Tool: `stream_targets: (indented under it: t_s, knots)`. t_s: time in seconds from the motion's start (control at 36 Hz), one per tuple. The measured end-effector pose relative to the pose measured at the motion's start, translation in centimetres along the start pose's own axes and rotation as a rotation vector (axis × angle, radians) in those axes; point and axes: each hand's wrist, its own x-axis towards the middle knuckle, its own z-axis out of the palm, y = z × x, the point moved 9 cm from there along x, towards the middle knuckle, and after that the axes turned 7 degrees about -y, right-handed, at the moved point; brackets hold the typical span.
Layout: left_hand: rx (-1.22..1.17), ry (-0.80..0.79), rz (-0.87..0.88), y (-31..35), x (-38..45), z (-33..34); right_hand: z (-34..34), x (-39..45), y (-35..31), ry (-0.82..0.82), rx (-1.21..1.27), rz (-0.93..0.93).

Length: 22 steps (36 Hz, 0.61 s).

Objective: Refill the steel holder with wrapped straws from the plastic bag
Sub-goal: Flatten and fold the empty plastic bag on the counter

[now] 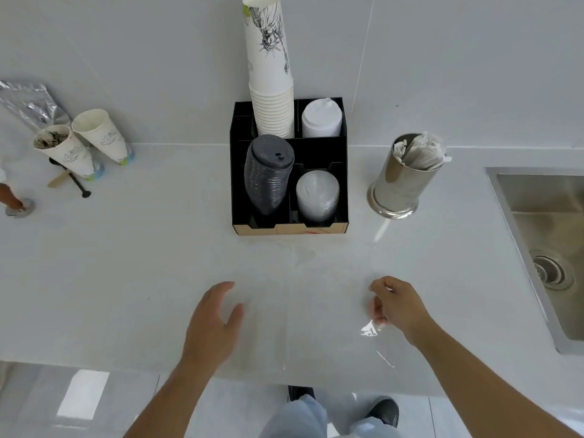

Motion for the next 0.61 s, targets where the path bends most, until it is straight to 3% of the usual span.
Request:
stream_targets:
  t_s: [0.17, 0.28, 0.42, 0.61]
  knots:
    - [0.198, -0.344, 0.281, 7.8, 3.5, 7.9, 0.4, 0.1, 0.1, 0.002, 0.037, 0.004]
    - [0.423, -0.471, 0.450, 12.8, 4.9, 13.0, 0.8, 0.1, 0.7, -0.032, 0.111, 0.014]
    - [0.661, -0.640, 0.407, 13.4, 6.3, 17.6, 0.8, -0.8, 2.2, -0.098, 0.254, 0.053]
    - [0.706, -0.626, 0.371, 12.9, 7.0, 18.1, 1.0, -4.0, 5.0, -0.259, 0.312, 0.113]
